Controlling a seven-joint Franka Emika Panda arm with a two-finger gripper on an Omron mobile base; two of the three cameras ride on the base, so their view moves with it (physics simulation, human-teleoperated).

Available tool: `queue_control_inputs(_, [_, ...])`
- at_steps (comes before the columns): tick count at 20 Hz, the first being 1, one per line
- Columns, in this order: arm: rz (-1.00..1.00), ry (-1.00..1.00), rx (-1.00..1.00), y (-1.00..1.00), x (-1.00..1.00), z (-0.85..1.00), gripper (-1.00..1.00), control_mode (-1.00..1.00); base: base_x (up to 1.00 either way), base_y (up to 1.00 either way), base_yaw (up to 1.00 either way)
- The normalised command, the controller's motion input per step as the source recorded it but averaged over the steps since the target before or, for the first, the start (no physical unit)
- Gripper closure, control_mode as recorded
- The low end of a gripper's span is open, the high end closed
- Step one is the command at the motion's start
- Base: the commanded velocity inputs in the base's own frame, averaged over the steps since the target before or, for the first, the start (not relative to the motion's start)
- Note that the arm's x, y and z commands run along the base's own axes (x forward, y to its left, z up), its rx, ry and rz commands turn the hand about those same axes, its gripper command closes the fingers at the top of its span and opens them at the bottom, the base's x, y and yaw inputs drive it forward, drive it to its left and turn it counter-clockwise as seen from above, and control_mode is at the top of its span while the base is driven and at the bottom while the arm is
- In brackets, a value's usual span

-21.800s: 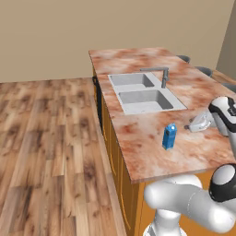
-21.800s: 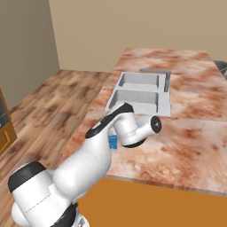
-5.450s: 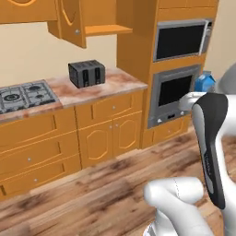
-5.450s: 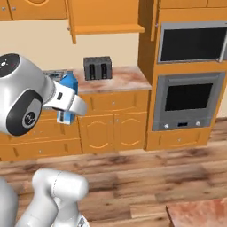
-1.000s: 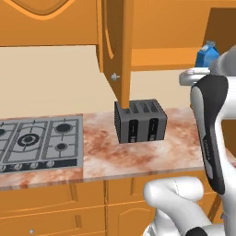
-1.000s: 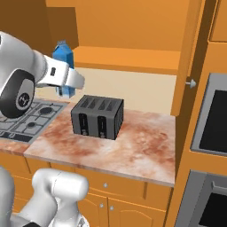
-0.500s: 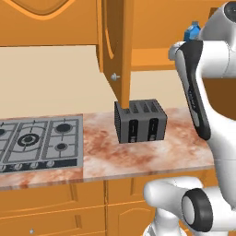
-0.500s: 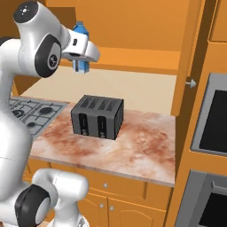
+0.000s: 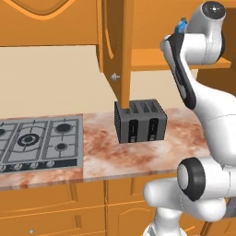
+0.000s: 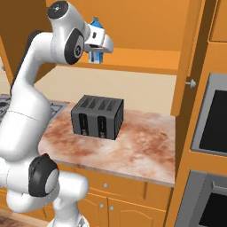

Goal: Pick the milk from the counter and place it in the open cabinet.

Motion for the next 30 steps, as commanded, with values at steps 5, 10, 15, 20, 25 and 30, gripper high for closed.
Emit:
queue_control_inputs(5, [0.0, 0.0, 0.0, -0.1, 0.82, 0.0, 1.0, -1.0, 0.0, 0.0, 0.0])
queue_control_inputs(10, [0.0, 0.0, 0.0, -0.07, 0.86, 0.0, 1.0, -1.0, 0.0, 0.0, 0.0])
queue_control_inputs(15, [0.0, 0.0, 0.0, -0.04, 0.64, -0.03, 1.0, -1.0, 0.0, 0.0, 0.0])
queue_control_inputs(20, [0.0, -0.07, 0.0, -0.03, 0.51, -0.19, 1.0, -1.0, 0.0, 0.0, 0.0])
queue_control_inputs(25, [0.0, -0.06, 0.0, 0.0, 0.49, -0.22, 1.0, -1.0, 0.0, 0.0, 0.0])
queue_control_inputs(30, [0.0, -0.03, 0.0, 0.0, 0.46, -0.23, 1.0, -1.0, 0.0, 0.0, 0.0])
